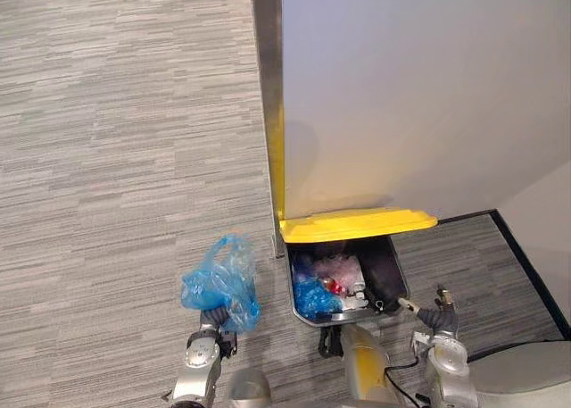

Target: Gather rubbish on tea table into small bin, then transfer packed bag to large trash can.

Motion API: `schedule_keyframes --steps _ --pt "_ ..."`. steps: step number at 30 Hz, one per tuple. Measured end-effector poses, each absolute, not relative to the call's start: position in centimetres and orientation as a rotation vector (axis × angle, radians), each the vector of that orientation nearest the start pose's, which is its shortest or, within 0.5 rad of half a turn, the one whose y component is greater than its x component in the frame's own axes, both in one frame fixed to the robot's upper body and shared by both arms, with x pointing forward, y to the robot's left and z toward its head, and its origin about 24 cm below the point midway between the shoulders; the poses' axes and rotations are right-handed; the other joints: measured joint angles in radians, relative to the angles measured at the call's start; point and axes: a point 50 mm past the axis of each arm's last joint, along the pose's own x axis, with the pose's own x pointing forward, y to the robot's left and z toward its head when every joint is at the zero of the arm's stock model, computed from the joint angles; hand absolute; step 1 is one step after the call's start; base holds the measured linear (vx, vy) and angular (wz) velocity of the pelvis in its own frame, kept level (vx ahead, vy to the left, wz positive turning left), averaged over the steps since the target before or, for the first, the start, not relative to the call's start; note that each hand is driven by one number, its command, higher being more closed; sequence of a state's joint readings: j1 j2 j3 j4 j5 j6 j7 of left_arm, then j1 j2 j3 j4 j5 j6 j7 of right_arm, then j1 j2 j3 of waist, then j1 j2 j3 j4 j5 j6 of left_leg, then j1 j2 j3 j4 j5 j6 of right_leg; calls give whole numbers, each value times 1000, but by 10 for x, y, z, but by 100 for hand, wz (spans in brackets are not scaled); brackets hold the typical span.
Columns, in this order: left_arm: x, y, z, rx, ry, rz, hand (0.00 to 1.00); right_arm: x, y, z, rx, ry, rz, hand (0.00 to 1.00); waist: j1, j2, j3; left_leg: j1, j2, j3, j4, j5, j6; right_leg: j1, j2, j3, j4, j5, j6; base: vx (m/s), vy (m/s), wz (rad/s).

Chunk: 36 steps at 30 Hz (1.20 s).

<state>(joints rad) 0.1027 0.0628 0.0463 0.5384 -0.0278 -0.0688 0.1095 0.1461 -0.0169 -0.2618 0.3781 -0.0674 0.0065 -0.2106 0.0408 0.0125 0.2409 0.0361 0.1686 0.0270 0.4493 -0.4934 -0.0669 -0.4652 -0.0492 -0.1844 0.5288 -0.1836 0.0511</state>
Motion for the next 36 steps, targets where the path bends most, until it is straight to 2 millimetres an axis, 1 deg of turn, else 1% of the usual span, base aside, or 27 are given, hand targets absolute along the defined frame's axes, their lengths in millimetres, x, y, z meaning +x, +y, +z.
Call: schedule_keyframes --steps 2,4,5,7,8,9,10,11,12,13,14,15,16,17,18,19,20,21,23,24,26,27,28,29,30,34,36 --pt "185 189 -88 53 561 201 100 182 -219 -69 -103 516 -434 0 3 -2 -10 -27 2 -8 -13 11 -19 -31 -1 -5 7 -3 4 23 -63 14" --pt "190 187 -86 56 549 189 100 193 -203 -66 -107 495 -349 0 1 1 -11 -70 6 -47 -33 46 -46 -60 -10 -36 9 -12 18 38 -94 42" --pt "191 186 -86 57 546 185 100 195 -199 -65 -107 487 -335 0 2 1 -12 -82 4 -55 -34 54 -49 -66 -14 -47 12 -16 25 41 -97 61" --pt "199 183 -81 56 521 173 100 210 -189 -58 -112 447 -287 0 9 1 -12 -128 6 -92 -33 88 -64 -86 -28 -81 26 -18 27 24 -94 61" --pt "202 182 -77 57 503 171 100 219 -184 -52 -118 418 -261 0 16 2 -11 -148 7 -106 -30 101 -63 -94 -37 -93 27 -18 26 2 -142 50" --pt "206 182 -73 55 479 169 100 230 -180 -44 -126 377 -239 0 32 3 -10 -168 9 -111 -27 116 -69 -103 -41 -101 27 -18 26 -17 -204 44" --pt "208 181 -71 55 465 166 100 237 -178 -38 -132 350 -227 0 35 7 -7 -179 22 -119 -28 120 -67 -104 -41 -112 27 -19 28 -34 -186 51" --pt "213 181 -67 57 445 164 100 250 -174 -28 -147 304 -199 0 47 16 -1 -194 27 -135 -34 121 -69 -106 -43 -137 25 -27 40 -56 -186 63" --pt "218 181 -63 59 424 162 100 259 -172 -19 -153 263 -186 0 53 16 0 -222 33 -163 -42 126 -78 -118 -53 -162 14 -39 60 -96 -170 73" --pt "222 180 -61 58 411 159 100 267 -171 -11 -161 226 -177 0 57 19 9 -238 45 -185 -57 125 -74 -123 -47 -172 24 -39 60 -97 -199 88" --pt "227 182 -55 69 386 156 100 274 -169 -3 -169 195 -165 0 58 -1 27 -254 45 -213 -65 133 -82 -159 -36 -92 109 -53 17 -112 -308 97" --pt "230 183 -52 78 369 156 100 281 -168 4 -182 168 -155 0 63 -23 43 -254 27 -235 -91 158 -125 -163 -32 -52 101 -84 -33 -72 -272 77" --pt "231 183 -51 80 363 162 100 288 -168 12 -188 141 -152 0 71 -22 45 -272 27 -243 -86 163 -136 -168 -33 -67 75 -77 -27 -111 -249 52" --pt "232 182 -50 75 358 164 100 298 -171 23 -206 103 -154 0 70 -18 51 -328 8 -228 -16 162 -135 -168 -33 -93 33 -63 -9 -102 -102 28" --pt "233 182 -49 74 354 162 100 303 -175 30 -227 81 -158 0 63 -19 53 -366 -26 -207 48 161 -128 -166 -32 -109 -3 -49 9 -155 -88 27" --pt "233 182 -49 64 350 165 100 307 -181 36 -250 63 -166 0 58 -19 55 -380 -53 -173 51 152 -77 -163 -23 -118 -25 -39 20 -135 -51 17" --pt "233 185 -49 68 346 170 100 309 -183 38 -253 58 -176 0 61 -31 64 -378 -57 -180 45 148 -52 -162 -20 -112 -26 -34 14 -142 -67 26" --pt "236 188 -46 68 336 171 100 313 -190 43 -264 48 -188 0 52 -48 78 -374 -62 -176 18 161 -62 -162 -20 -103 -30 -18 11 -128 -116 35" --pt "239 188 -43 66 321 171 100 320 -199 53 -299 24 -197 0 55 -48 83 -375 -61 -198 -16 170 -70 -156 1 -98 -79 -5 9 -94 -114 17" --pt "238 191 -43 70 321 175 100 329 -202 63 -311 6 -203 0 56 -48 83 -375 -61 -211 -37 172 -69 -148 17 -97 -123 15 4 -63 -71 -13" --pt "238 194 -43 69 324 180 100 340 -209 78 -330 -23 -215 0 56 -44 86 -374 -53 -219 -60 181 -54 -132 38 -97 -180 48 3 -62 -76 -11" --pt "237 196 -45 69 332 184 100 345 -215 85 -345 -35 -227 0 54 -39 91 -372 -43 -222 -64 184 -56 -118 52 -98 -209 65 1 -52 -72 5" --pt "236 197 -47 66 341 186 100 347 -221 89 -351 -36 -239 0 55 -39 91 -370 -42 -228 -66 186 -61 -112 56 -98 -218 82 -12 -55 -72 8" --pt "236 197 -47 66 340 186 100 348 -223 91 -354 -38 -244 0 55 -39 91 -370 -41 -231 -66 190 -68 -112 58 -98 -219 88 -15 -51 -66 2" --pt "236 198 -46 68 339 187 100 351 -227 94 -363 -34 -252 0 55 -39 91 -370 -37 -232 -65 194 -74 -110 66 -97 -227 96 -27 -38 -58 -6" --pt "236 202 -45 83 334 186 100 355 -232 95 -364 -16 -264 0 53 -40 93 -363 -27 -234 -65 196 -71 -92 83 -98 -255 111 -32 -22 -35 -8" --pt "238 202 -43 87 320 180 100 358 -235 98 -369 -18 -267 0 49 -39 109 -347 -28 -230 -66 197 -71 -75 85 -93 -259 118 -31 -18 5 -9"
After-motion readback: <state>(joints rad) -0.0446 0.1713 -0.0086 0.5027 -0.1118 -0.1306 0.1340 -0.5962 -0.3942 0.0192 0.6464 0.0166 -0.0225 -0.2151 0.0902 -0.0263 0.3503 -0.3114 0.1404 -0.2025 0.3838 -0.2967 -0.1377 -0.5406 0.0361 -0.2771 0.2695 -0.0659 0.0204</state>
